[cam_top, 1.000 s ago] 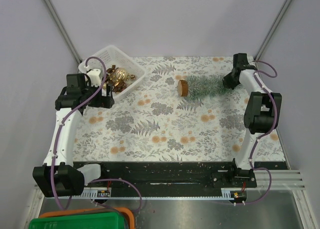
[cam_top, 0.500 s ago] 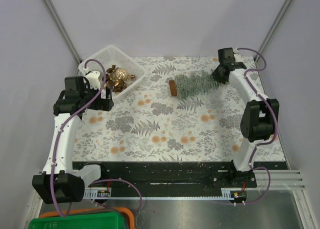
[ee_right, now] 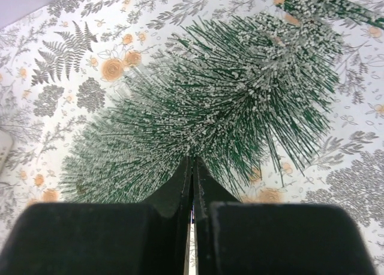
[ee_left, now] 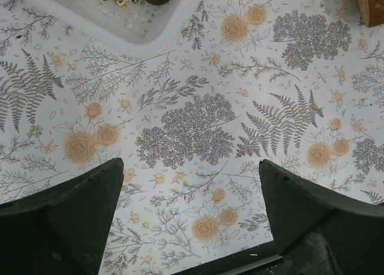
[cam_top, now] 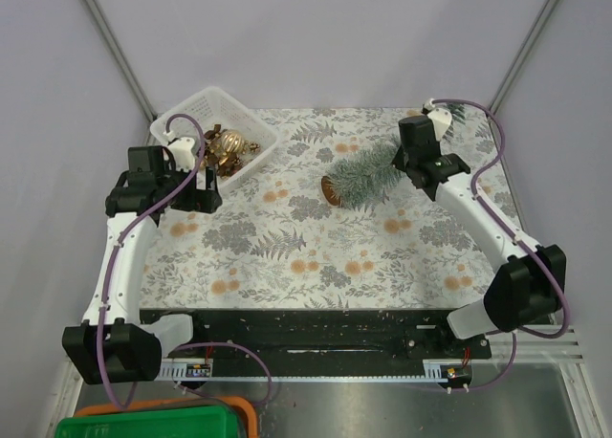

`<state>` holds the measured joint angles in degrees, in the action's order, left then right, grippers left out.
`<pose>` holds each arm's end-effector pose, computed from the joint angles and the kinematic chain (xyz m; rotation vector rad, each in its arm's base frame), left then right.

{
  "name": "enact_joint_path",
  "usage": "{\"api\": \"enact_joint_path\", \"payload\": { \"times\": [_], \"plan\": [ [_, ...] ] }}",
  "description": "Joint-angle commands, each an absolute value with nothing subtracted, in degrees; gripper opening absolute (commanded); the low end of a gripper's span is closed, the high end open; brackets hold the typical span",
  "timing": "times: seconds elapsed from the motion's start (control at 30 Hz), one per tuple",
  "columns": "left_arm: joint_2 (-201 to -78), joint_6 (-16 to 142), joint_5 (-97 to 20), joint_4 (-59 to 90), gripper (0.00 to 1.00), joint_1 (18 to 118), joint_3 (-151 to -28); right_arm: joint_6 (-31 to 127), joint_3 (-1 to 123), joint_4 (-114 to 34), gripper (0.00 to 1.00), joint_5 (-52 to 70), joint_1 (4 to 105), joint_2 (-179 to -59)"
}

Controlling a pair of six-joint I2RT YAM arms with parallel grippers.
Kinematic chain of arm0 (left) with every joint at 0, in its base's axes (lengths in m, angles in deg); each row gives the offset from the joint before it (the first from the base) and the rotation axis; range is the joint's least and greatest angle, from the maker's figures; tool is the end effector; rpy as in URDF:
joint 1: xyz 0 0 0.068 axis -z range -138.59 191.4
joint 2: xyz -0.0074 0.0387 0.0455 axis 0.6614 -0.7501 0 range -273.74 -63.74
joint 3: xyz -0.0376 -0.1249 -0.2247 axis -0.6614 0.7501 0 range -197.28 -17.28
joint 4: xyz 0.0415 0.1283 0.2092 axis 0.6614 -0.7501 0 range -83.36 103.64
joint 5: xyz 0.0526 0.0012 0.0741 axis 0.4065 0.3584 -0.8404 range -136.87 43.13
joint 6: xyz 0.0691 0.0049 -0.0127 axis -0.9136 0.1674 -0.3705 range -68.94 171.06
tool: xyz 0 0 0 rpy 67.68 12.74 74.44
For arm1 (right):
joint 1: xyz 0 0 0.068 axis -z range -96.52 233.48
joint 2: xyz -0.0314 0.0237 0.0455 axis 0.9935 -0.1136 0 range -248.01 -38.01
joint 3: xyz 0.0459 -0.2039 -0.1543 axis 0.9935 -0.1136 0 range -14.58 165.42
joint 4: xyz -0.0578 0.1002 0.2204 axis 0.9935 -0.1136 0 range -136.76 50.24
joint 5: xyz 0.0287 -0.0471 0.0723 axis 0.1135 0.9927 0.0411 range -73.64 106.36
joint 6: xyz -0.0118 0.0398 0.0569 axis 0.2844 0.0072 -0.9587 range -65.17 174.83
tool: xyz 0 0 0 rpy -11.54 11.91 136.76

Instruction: Decorate the small christmas tree

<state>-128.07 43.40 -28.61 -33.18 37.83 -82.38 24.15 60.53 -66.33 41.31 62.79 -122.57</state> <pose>0.2321 -0.0036 0.3097 0.2347 2.3289 -0.2814 0.3235 0.0963 0.3099 0.4226 2.0911 0.0454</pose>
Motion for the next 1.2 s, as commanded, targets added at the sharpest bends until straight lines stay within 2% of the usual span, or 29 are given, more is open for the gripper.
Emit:
{"api": "enact_joint_path", "payload": {
  "times": [0.0, 0.47, 0.73, 1.17],
  "plan": [
    [-128.16, 44.65, -26.48, -31.8, 0.99, 38.59, -84.08, 26.0, 57.67, -61.91, 0.0, 45.28, 60.1, -116.86],
    [-128.6, 45.35, -26.74, -31.44, 0.99, 40.17, -84.25, 29.77, 58.72, -58.92, 0.0, 45.62, 51.58, -112.19],
    [-128.69, 45.35, -26.92, -31.27, 0.99, 40.44, -84.08, 32.77, 55.83, -55.5, 0.0, 53.09, 43.5, -110.79],
    [-129.3, 45.35, -26.57, -29.86, 0.99, 40.97, -82.85, 22.49, 44.22, -55.23, 0.0, 66.19, 32.16, -101.91]
  ]
}}
